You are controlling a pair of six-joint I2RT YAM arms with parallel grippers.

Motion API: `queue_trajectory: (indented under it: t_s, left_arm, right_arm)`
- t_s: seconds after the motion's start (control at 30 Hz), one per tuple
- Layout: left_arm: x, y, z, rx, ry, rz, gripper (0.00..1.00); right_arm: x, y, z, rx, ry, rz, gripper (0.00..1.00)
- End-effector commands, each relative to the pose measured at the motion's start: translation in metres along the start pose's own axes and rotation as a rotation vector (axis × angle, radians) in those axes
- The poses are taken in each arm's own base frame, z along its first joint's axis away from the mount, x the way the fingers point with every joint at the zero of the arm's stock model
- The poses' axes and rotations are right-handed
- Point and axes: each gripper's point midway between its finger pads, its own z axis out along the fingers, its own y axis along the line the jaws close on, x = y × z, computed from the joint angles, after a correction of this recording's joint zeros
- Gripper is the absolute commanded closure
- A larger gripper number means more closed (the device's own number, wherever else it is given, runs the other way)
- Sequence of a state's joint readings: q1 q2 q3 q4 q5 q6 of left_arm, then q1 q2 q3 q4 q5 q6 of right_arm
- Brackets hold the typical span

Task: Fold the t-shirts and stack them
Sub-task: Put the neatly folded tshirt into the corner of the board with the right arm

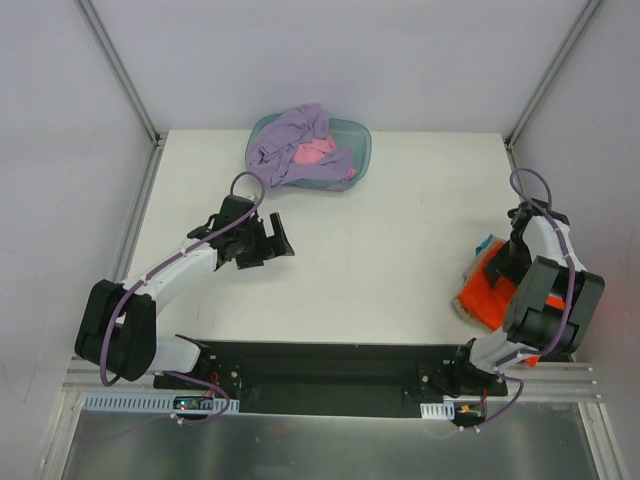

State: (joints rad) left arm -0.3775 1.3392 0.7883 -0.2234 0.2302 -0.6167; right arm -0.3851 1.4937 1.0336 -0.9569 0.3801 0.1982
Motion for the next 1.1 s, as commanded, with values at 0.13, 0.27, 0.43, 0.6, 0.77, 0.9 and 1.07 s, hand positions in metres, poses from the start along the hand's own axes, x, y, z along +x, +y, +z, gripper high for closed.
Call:
queue_trajectory:
  t_s: [0.13, 0.27, 0.43, 0.6, 0.77, 0.9, 1.07]
  left_arm:
    - [-0.008, 0.001, -0.007, -0.008, -0.032, 0.004, 0.01]
    - [-0.009, 0.0, -0.008, -0.01, -0.032, 0.005, 0.01]
    - [-0.011, -0.002, -0.009, -0.007, -0.035, 0.006, 0.01]
    - [-0.015, -0.003, -0.012, -0.012, -0.048, 0.007, 0.01]
    - [-0.018, -0.003, -0.019, -0.026, -0.068, 0.001, 0.01]
    - [-0.022, -0.005, -0.026, -0.027, -0.092, 0.0, 0.01]
    - [-0.025, 0.001, -0.042, -0.077, -0.133, -0.039, 0.01]
  right_arm:
    - [-0.013, 0.043, 0.021, 0.046, 0.02, -0.109, 0.04]
    - [-0.015, 0.047, 0.029, 0.08, 0.025, -0.134, 0.04]
    - [-0.025, 0.035, 0.011, 0.11, -0.024, -0.148, 0.04]
    - [-0.035, 0.028, -0.041, 0.003, -0.17, -0.144, 0.04]
    - [-0.023, 0.061, -0.108, -0.39, -0.36, -0.243, 0.04]
    - [0.008, 0.119, -0.175, -0.942, -0.499, -0.349, 0.04]
    - [0.068, 0.148, -0.227, -1.24, -0.658, -0.619, 0.04]
